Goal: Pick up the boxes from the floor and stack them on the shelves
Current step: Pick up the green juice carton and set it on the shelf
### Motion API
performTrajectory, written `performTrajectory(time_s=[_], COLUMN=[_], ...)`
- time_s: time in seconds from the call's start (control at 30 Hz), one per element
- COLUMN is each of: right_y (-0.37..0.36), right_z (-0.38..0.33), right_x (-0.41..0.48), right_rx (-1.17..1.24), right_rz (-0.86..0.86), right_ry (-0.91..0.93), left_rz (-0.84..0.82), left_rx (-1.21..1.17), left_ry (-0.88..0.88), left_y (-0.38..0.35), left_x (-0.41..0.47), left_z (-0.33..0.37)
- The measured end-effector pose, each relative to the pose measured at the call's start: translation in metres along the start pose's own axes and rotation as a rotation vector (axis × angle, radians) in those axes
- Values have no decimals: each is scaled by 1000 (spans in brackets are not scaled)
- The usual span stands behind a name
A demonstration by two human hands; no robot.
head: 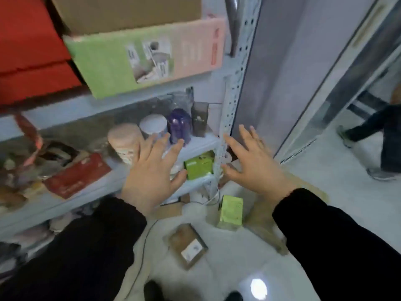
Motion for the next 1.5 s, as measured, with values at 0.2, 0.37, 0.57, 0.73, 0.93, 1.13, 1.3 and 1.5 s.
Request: performTrajectory(time_s=[0.2,0.37,0.57,0.73,0.93,1.13,1.3,1.5], right_y=[-61,-125,-197,-284,-410,-558,-659,-679], right_z=[117,158,184,216,274,365,411,407], right_x=[-69,-114,-147,-156,-145,-137,-143,-150], right_rx=[33,53,110,289,528,643,740,1030], right_rz=[-200,-322,-460,-535,-636,-661,-670,-670], right_ry=[-370,-538,-731,-931,-1125,-1279,-1377,-1566], left_rz=[-333,-604,-848,-1026,-1170,-1091,-1084,-988], left_rx=[-137,-232,-331,-375,-393,-544,-657,-910], left_ry=[108,139,77,199,535,839,1054,1275], left_y=[-121,-201,-302,-395,-586,-676,-789,-798], left_x=[-7,-4,3,-12,-75,-47,-50,-56], left_z=[52,69,94,104,73,119,130,156])
Point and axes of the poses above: each hand's wrist, its own x-axis towards the middle knuckle, its own y-axis out of the back of the hand, z = x × y, the point moved 3 cm from there along x, towards the middle knuckle, and after that the axes turned 9 degrees about z, right-handed, at the moved point
